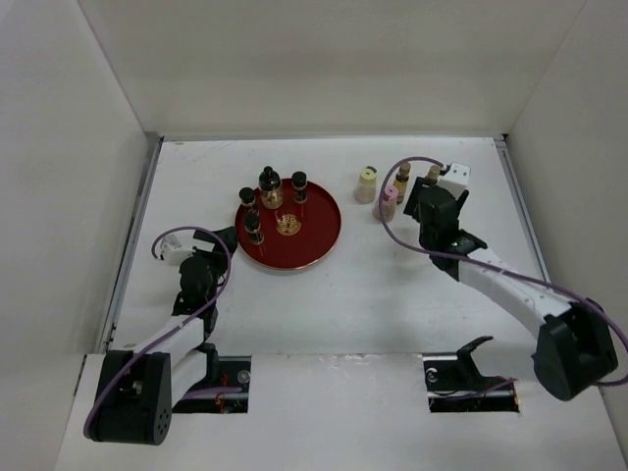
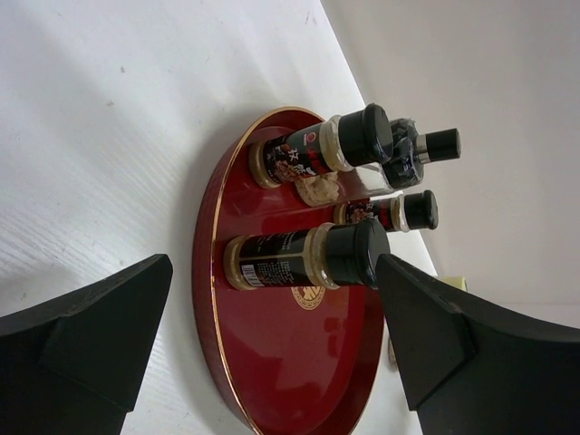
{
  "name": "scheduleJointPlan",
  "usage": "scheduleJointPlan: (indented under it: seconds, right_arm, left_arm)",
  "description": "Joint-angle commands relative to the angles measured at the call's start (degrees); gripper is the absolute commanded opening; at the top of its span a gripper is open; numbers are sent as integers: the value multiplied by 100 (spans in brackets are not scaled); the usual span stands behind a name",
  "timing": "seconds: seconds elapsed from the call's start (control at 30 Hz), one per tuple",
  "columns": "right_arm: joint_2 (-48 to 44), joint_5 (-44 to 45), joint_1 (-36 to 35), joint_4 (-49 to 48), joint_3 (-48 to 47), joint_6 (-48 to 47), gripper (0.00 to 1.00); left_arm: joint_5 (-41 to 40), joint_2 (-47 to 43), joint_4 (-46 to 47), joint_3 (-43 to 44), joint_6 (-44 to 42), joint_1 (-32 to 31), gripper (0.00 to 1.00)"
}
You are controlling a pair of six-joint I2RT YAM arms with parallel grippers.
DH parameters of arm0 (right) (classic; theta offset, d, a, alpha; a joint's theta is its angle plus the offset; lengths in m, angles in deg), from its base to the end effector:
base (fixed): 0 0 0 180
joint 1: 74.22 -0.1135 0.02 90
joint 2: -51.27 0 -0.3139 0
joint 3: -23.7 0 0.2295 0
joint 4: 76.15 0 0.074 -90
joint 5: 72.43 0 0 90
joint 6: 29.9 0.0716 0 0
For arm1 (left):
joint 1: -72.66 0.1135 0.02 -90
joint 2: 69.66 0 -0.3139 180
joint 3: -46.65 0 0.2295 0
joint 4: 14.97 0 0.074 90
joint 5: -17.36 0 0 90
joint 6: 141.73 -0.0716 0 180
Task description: Organize the condiment bottles
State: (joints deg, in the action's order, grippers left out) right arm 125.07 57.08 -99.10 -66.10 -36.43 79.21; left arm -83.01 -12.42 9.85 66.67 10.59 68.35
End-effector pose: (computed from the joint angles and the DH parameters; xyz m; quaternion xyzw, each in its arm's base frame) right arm 0.2675 0.0738 0.3087 0.1449 0.7964 -0.0697 0.5831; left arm 0.1744 -0.0002 0.2076 -0.4259 0.6513 -0.2839 0.5602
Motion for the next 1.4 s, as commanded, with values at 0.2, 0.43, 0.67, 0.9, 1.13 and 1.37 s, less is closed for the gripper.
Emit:
scheduleJointPlan:
  seconds: [0.2, 0.43, 0.67, 0.9, 1.13, 1.37]
  right_arm:
    - [-438, -407, -1522, -780, -1162, -769, 58]
    - [1573, -1102, -2419, -1168, -2514, -663, 57]
    - [3499, -1595, -2745, -1283, -3930, -628, 58]
    - [4326, -1779, -2728, -1212, -4441, -470, 59]
    - [4722, -1797, -2675, -1221, -4459, -303, 70]
    - [4250, -1727, -2684, -1291, -4311, -277, 95]
  left_arm:
    - [-114, -54, 273, 59, -62, -82, 100]
    - [-132, -89, 229, 41, -71, -29, 100]
    - [-70, -99, 220, 23, -54, 6, 100]
    - [-27, -2, 255, 41, -19, 14, 100]
    - [9, 78, 282, 50, -19, 32, 100]
    - [-26, -10, 247, 50, -54, 41, 100]
